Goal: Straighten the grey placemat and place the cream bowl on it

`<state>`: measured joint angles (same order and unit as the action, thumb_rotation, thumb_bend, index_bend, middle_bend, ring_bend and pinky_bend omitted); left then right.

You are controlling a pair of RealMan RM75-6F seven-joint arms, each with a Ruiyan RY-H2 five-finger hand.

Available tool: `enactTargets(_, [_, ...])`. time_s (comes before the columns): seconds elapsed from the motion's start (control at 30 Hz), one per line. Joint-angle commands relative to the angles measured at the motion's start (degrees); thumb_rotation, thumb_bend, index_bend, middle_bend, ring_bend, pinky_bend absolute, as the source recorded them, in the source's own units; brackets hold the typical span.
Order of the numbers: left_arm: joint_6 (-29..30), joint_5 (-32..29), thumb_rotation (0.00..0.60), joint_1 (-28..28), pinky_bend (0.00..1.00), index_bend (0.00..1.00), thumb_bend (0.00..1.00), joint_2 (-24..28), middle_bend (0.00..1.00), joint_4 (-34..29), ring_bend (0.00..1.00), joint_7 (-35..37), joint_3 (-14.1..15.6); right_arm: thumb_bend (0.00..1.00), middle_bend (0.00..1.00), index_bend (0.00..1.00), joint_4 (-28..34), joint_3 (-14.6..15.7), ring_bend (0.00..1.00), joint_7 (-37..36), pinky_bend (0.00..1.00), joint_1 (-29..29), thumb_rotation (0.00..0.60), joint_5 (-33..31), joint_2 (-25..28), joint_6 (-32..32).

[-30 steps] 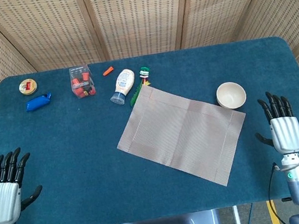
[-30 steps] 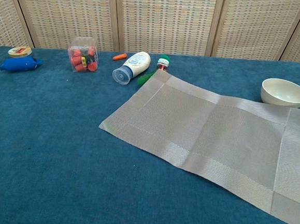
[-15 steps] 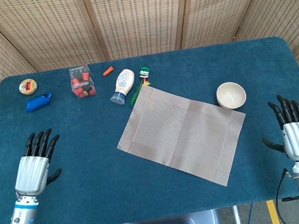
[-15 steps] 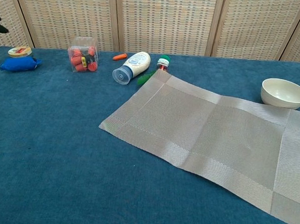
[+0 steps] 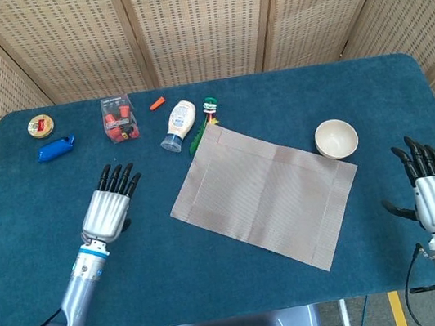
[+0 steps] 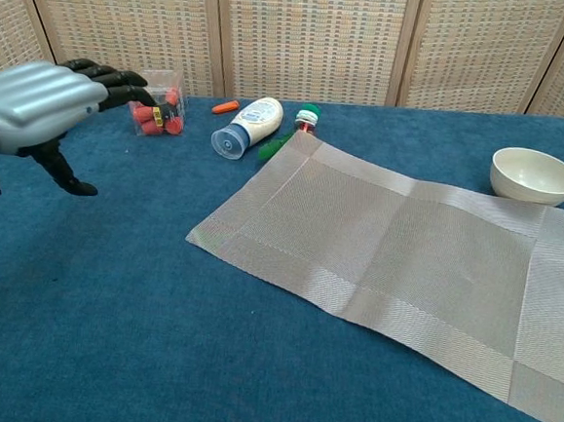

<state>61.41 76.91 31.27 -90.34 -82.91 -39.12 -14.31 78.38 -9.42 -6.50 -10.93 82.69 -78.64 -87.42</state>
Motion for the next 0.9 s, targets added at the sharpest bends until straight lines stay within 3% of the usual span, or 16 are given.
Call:
enactTargets(0.03, [-2.98, -3.09, 0.600, 2.95, 0.00, 0.10, 0.10, -3.06, 0.00, 2.81, 0.00, -1.96, -0.43, 0.24, 0.00, 0.14, 0.16, 0.05, 0.00, -0.23, 0.00, 0.01, 0.600, 0.31, 0.10, 0.03])
enactTargets(0.43, [-7.16, -8.61, 0.600, 10.37, 0.00, 0.10, 0.10, -11.54, 0.00, 9.89, 0.00, -7.77, 0.32, 0.24, 0.00, 0.14, 0.11, -0.35, 0.00, -2.31, 0.00, -0.15, 0.600, -0.20, 0.47, 1.33])
enactTargets(0.9, [-8.24, -12.34, 0.600, 14.62, 0.00, 0.10, 0.11, -16.98, 0.00, 15.56, 0.00, -10.08, 1.69, 0.24, 0.00, 0.14, 0.28, -1.00, 0.00, -4.50, 0.00, 0.03, 0.600, -0.91, 1.18, 1.86])
